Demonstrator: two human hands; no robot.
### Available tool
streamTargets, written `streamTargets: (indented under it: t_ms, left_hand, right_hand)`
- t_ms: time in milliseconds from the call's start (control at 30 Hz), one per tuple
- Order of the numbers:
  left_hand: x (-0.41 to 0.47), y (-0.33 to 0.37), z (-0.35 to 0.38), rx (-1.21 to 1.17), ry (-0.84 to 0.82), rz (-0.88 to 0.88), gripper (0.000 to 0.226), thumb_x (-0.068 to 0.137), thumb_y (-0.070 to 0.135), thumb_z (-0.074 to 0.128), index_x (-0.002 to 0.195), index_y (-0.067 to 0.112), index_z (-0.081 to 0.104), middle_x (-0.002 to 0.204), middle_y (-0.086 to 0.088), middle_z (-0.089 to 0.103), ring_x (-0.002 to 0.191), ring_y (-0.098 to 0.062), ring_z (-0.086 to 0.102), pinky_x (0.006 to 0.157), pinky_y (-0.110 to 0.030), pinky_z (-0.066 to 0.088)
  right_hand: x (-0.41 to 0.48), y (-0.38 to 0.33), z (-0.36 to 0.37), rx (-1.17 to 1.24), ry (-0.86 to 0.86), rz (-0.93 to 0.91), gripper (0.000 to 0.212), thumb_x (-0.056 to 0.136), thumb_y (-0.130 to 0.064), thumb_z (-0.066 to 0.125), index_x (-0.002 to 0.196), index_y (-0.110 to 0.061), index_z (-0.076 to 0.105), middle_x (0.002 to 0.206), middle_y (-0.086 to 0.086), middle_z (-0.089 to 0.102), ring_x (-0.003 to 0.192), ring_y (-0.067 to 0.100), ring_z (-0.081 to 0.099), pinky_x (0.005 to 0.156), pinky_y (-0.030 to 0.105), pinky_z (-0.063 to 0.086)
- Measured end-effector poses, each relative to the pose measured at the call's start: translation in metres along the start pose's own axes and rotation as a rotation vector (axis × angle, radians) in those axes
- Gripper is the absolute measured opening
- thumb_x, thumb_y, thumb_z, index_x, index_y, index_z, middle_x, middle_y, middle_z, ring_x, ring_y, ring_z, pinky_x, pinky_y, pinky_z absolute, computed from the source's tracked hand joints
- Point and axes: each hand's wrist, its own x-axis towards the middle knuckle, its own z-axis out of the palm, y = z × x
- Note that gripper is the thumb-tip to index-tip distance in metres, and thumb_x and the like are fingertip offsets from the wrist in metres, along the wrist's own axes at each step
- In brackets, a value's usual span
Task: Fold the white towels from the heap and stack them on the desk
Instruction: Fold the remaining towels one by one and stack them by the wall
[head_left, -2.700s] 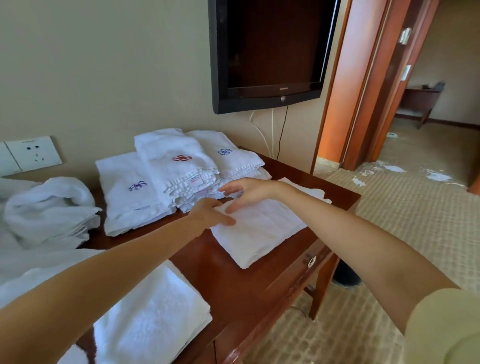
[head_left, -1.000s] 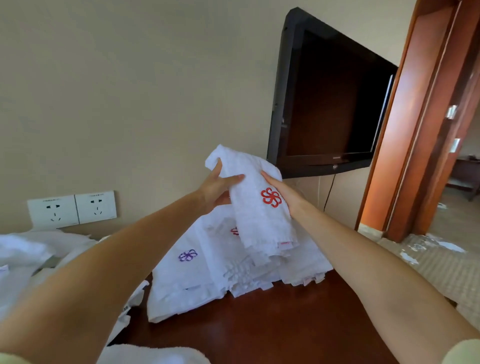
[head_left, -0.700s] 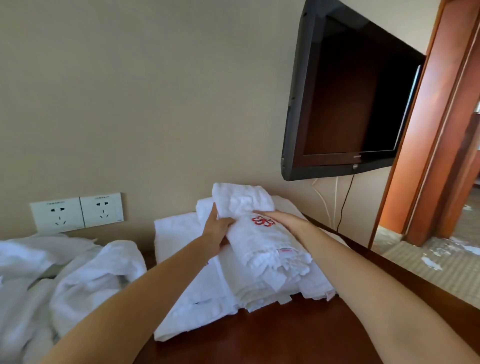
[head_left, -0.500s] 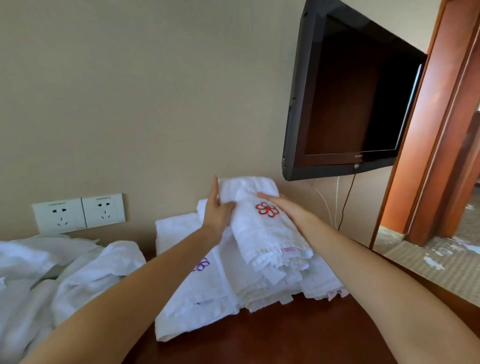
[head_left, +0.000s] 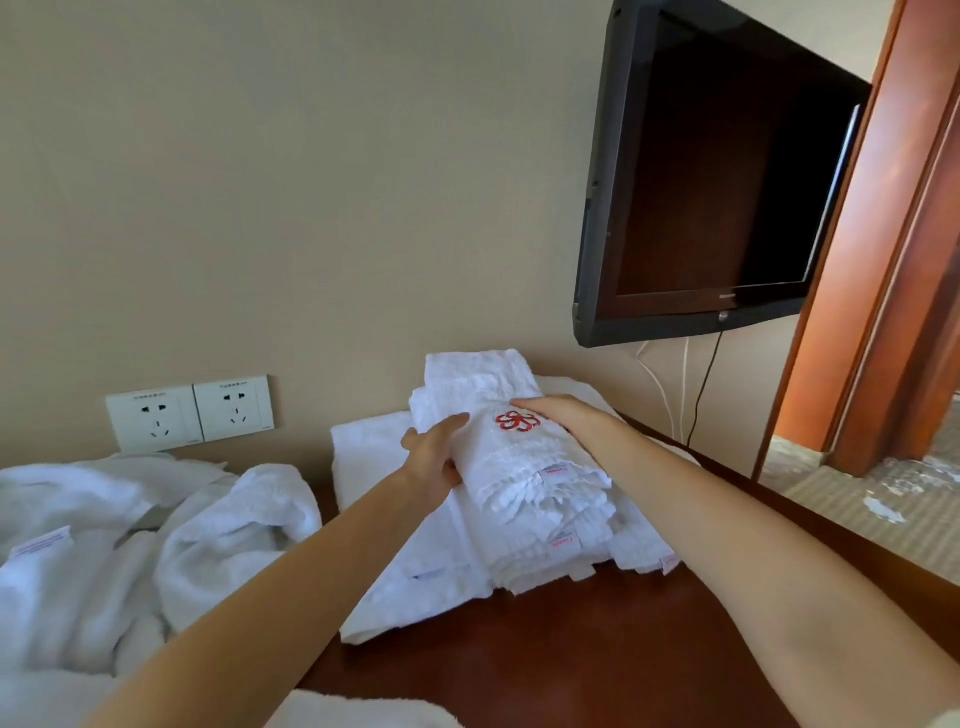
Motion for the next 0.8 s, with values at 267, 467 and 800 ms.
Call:
streamTargets:
  t_ms: [267, 467, 800]
  left_hand:
    - [-0.073, -0.005, -0.02, 0.156, -0.325, -0.175, 0.087, 0.077, 0.024, 0.079, 0.148, 0.013, 0.03, 0.123, -0.013, 0.061, 0.092, -0.027, 0.068, 0.069, -0.034, 0.057]
    - [-0.096, -0.004, -0.008, 0.439, -0.323, 0.028, 0.084, 0.09, 0.007, 0.063, 0.148, 0.042, 0.013, 0.086, -0.002, 0.058, 0.059, -0.011, 0.055, 0.063, -0.027, 0.053]
    - [-0.138, 0.012, -0.039, 1.13, -0.387, -0.044, 0.067, 0.095, 0.02, 0.057, 0.149, 0.037, 0.021, 0.111, 0.002, 0.061, 0.085, -0.013, 0.065, 0.076, -0.025, 0.054]
  right_hand:
    - [-0.041, -0.002, -0.002, -0.038, -0.103, 0.025, 0.052, 0.084, -0.047, 0.069, 0.122, -0.013, 0.063, 0.11, 0.004, 0.069, 0.099, 0.018, 0.066, 0.092, 0.032, 0.051]
    - [-0.077, -0.006, -0.002, -0.249, 0.069, -0.099, 0.025, 0.088, -0.037, 0.068, 0.105, -0.02, 0.065, 0.097, 0.0, 0.068, 0.087, 0.014, 0.064, 0.074, 0.025, 0.051]
    - [-0.109, 0.033, 0.017, -0.621, 0.319, -0.242, 0.033, 0.098, -0.029, 0.049, 0.129, -0.031, 0.061, 0.138, 0.01, 0.052, 0.101, 0.022, 0.053, 0.076, 0.03, 0.049]
